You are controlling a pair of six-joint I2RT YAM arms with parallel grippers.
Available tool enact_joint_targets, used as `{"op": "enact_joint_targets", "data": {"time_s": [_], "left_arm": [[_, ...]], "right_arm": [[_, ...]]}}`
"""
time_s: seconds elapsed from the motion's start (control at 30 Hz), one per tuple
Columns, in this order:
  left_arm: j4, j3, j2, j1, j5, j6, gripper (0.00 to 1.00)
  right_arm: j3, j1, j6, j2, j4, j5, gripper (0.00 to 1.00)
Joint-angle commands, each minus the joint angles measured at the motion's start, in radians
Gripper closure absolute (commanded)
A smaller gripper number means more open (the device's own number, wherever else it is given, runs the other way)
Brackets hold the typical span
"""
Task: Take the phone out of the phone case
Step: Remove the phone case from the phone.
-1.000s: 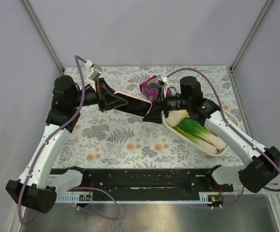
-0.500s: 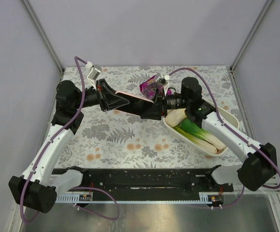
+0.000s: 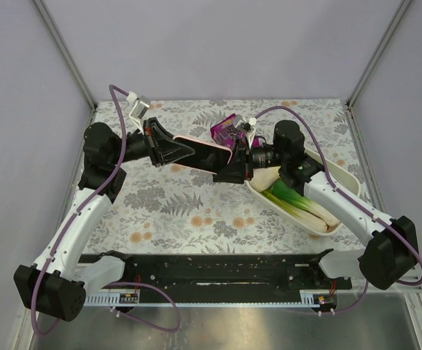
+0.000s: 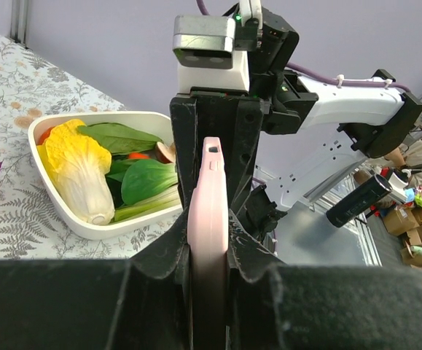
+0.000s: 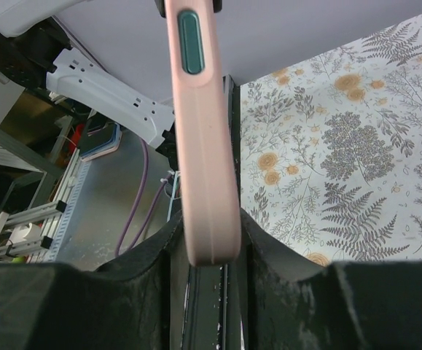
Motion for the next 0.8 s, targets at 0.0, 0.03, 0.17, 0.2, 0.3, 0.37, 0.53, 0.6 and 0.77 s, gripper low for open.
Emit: {"op": "enact_joint_targets", "data": {"time_s": [0.0, 0.03, 0.17, 0.2, 0.3, 0.37, 0.53, 0.6, 0.77], "left_arm": [[0.100, 0.000, -0.021, 0.008, -0.020, -0.023, 1.00], [0.098, -0.002, -0.023, 0.005, -0.020, -0.023, 1.00], [0.101, -0.005, -0.028, 0.005, -0.019, -0.029, 1.00], [0.104, -0.007, -0.028, 0.006, -0.017, -0.030, 1.00], [0.116, -0.013, -0.029, 0.006, -0.019, -0.043, 1.00], [0.120, -0.020, -0.028, 0.006, -0.019, -0.047, 1.00], [0.098, -0.043, -0.026, 0.006, -0.037, -0.047, 1.00], [0.063, -0.051, -0.020, 0.006, -0.054, -0.046, 1.00], [-0.014, -0.080, -0.003, 0.006, -0.118, -0.064, 1.00]], "right_arm": [[0.002, -0.002, -0.002, -0.042, 0.045, -0.009, 0.59], [0.002, -0.002, -0.002, -0.042, 0.047, -0.006, 0.56], [0.010, -0.002, 0.000, -0.034, 0.047, -0.003, 0.58], [0.010, -0.003, -0.002, -0.037, 0.047, -0.003, 0.60], [0.004, -0.002, 0.000, -0.035, 0.057, -0.008, 0.72], [0.001, -0.002, -0.003, -0.045, 0.070, -0.009, 0.86], [-0.007, -0.002, -0.054, -0.080, 0.067, -0.026, 1.00], [-0.002, -0.002, -0.091, -0.095, 0.055, -0.046, 1.00], [0.080, -0.003, -0.227, -0.115, -0.099, -0.078, 1.00]]}}
